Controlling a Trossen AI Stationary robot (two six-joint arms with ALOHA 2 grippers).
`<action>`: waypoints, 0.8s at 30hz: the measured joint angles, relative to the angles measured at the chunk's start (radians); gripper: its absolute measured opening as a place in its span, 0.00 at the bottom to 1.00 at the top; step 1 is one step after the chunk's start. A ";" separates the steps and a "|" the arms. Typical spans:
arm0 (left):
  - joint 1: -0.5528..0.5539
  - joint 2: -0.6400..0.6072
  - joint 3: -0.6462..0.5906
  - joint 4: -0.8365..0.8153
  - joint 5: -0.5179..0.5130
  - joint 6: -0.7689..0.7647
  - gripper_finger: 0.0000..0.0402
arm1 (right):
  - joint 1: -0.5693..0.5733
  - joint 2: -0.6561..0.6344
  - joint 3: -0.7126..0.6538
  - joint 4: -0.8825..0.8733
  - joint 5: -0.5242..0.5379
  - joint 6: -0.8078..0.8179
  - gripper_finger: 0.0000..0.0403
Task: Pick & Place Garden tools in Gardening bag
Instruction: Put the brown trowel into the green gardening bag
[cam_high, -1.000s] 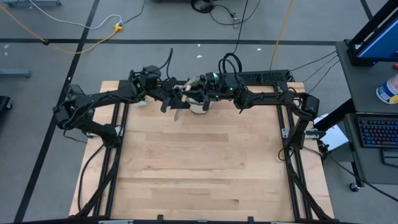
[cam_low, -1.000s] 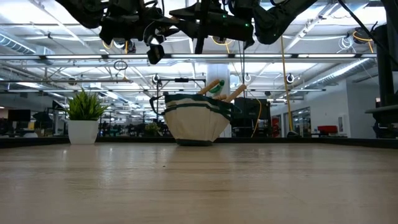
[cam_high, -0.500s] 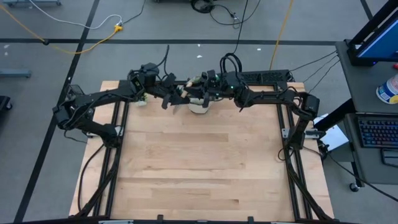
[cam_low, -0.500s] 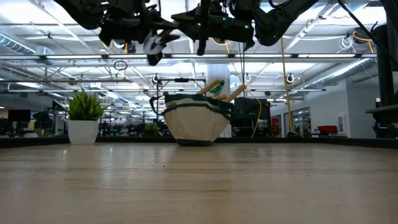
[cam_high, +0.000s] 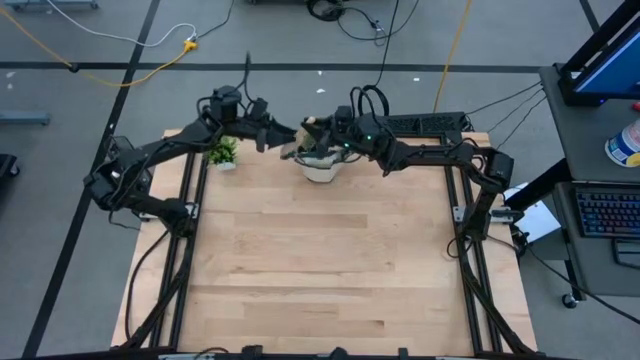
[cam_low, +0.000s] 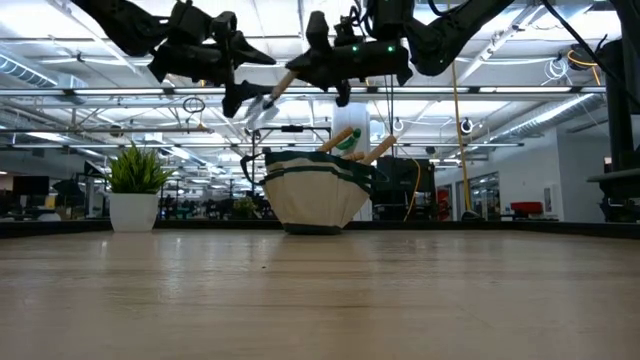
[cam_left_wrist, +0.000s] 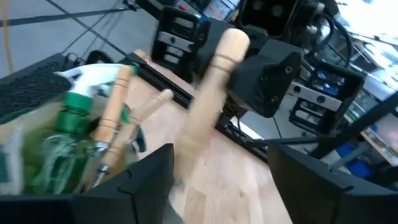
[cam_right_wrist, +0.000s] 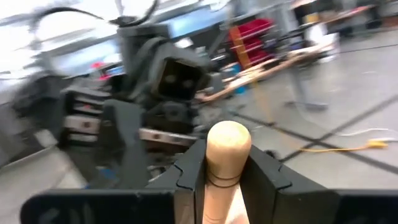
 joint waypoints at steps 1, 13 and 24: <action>0.014 0.000 0.000 -0.002 0.002 -0.006 0.67 | 0.000 0.000 0.000 -0.007 0.037 -0.005 0.16; 0.138 0.000 0.000 -0.025 0.072 0.024 0.72 | 0.045 0.000 0.000 -0.091 0.422 -0.207 0.16; 0.163 0.000 0.000 -0.025 0.071 0.024 0.72 | 0.073 0.000 0.000 -0.174 0.549 -0.277 0.16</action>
